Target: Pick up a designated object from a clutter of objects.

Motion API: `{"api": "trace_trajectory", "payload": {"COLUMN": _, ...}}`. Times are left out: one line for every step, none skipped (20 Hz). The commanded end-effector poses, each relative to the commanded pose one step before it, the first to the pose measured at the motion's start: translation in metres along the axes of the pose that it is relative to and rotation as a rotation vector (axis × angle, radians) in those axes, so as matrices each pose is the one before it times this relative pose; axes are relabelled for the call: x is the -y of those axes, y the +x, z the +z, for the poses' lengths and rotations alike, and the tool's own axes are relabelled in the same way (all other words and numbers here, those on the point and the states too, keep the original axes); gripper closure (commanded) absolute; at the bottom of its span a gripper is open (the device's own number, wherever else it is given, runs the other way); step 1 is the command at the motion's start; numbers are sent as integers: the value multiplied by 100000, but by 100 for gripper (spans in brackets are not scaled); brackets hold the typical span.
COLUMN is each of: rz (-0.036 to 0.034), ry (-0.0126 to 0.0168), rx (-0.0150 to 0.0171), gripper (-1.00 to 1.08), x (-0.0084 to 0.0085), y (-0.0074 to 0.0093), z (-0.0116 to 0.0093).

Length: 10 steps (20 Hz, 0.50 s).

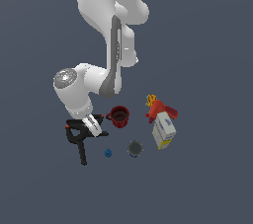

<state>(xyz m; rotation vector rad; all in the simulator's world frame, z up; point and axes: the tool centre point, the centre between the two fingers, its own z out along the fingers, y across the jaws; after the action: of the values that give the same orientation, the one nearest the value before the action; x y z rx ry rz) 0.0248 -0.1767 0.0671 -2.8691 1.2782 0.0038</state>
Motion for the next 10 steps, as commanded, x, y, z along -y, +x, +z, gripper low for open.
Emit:
{"api": "trace_trajectory", "payload": {"rz": 4, "ry": 190, "rx": -201, "gripper": 108, "x": 204, "y": -442, "z": -1289}}
{"api": "trace_trajectory", "payload": {"rz": 0, "ry": 0, "rx": 0, "gripper": 108, "x": 79, "y": -253, "z": -573}}
{"api": "trace_trajectory", "payload": {"rz": 0, "ry": 0, "rx": 0, "gripper": 108, "x": 85, "y": -274, "z": -622}}
{"api": "trace_trajectory", "payload": {"rz": 0, "ry": 0, "rx": 0, "gripper": 108, "x": 92, "y": -295, "z": -672}}
{"api": "trace_trajectory", "payload": {"rz": 0, "ry": 0, "rx": 0, "gripper": 108, "x": 98, "y": -317, "z": -723}}
{"api": "trace_trajectory", "payload": {"rz": 40, "ry": 12, "rx": 26, "gripper": 108, "x": 84, "y": -323, "z": -766}}
{"api": "trace_trajectory", "payload": {"rz": 0, "ry": 0, "rx": 0, "gripper": 108, "x": 112, "y": -360, "z": -828}}
{"api": "trace_trajectory", "payload": {"rz": 0, "ry": 0, "rx": 0, "gripper": 108, "x": 118, "y": -381, "z": -880}}
{"api": "trace_trajectory", "payload": {"rz": 0, "ry": 0, "rx": 0, "gripper": 108, "x": 124, "y": -399, "z": -928}}
{"api": "trace_trajectory", "payload": {"rz": 0, "ry": 0, "rx": 0, "gripper": 108, "x": 127, "y": -410, "z": -959}}
